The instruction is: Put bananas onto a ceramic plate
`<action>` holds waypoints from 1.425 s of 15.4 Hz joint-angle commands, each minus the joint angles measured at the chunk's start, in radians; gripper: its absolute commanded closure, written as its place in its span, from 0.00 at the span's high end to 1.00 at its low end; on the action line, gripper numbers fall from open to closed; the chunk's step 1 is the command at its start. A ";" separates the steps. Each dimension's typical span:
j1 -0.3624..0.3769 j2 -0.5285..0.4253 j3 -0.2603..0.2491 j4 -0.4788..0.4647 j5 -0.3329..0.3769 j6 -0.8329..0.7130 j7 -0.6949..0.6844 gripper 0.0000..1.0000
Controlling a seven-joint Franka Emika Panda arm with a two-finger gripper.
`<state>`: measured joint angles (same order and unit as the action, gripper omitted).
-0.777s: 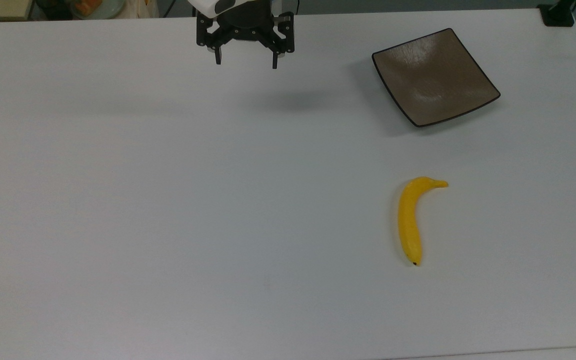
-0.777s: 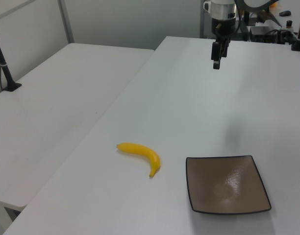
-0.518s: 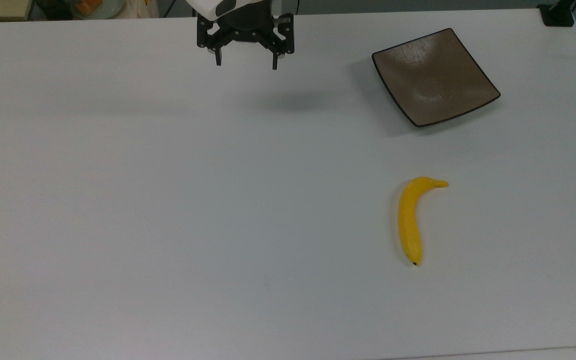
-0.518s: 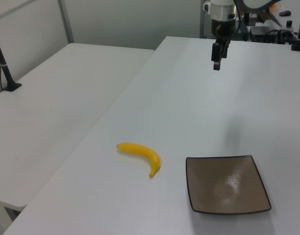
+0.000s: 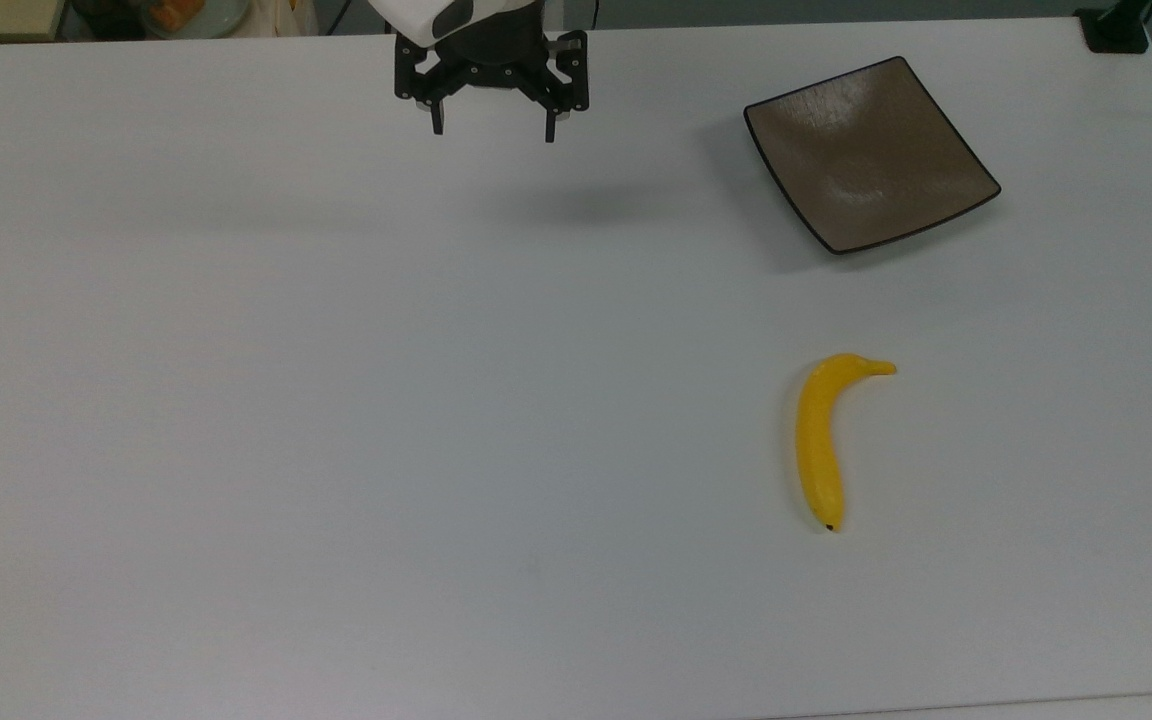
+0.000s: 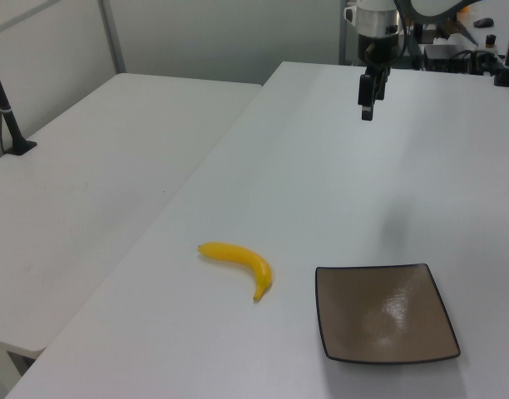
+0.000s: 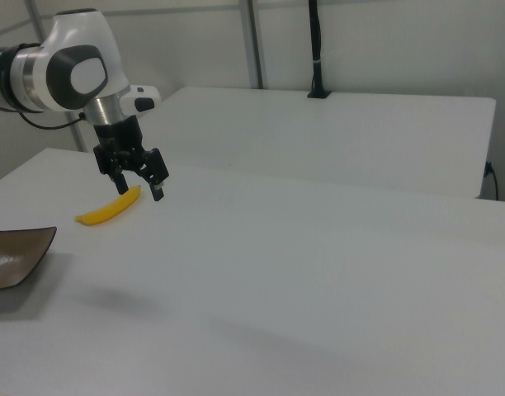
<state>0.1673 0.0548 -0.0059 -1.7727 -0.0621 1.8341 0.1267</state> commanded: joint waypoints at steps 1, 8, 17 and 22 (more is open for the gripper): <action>0.012 0.006 -0.003 -0.027 0.024 0.045 -0.004 1.00; 0.050 0.127 0.026 0.070 0.082 0.126 0.149 1.00; 0.146 0.374 0.149 0.245 -0.047 0.398 0.611 1.00; 0.202 0.450 0.149 0.282 -0.148 0.510 0.772 1.00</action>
<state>0.3507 0.4714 0.1466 -1.5318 -0.1670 2.3050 0.8256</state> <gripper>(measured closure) 0.000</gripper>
